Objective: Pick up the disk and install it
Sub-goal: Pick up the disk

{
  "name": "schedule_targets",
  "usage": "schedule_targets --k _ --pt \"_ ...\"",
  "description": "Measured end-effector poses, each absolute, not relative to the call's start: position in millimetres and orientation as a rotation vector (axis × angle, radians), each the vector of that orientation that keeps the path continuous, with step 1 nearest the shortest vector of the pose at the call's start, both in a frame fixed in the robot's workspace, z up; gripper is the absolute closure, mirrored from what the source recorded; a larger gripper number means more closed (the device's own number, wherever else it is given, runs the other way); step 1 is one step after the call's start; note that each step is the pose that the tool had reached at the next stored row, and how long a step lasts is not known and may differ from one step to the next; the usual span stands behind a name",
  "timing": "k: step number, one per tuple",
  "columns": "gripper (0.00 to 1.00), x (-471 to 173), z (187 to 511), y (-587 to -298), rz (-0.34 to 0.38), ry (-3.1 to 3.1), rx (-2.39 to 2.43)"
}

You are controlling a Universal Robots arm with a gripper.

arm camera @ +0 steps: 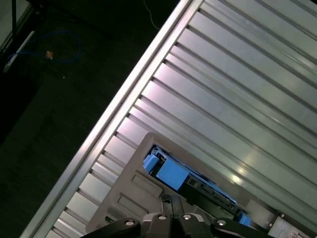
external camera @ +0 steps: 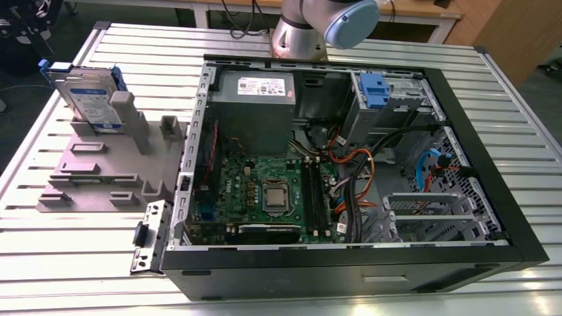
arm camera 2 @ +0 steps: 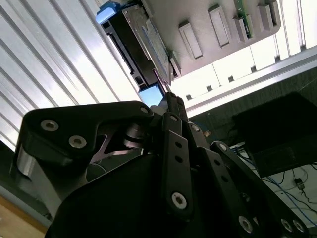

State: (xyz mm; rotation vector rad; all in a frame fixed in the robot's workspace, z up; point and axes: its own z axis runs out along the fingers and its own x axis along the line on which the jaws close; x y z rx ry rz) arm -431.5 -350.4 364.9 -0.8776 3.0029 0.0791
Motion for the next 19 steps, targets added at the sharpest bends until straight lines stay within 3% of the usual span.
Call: schedule_targets --k 19 --pt "0.89 -431.5 364.9 -350.4 0.080 2.951 -1.047"
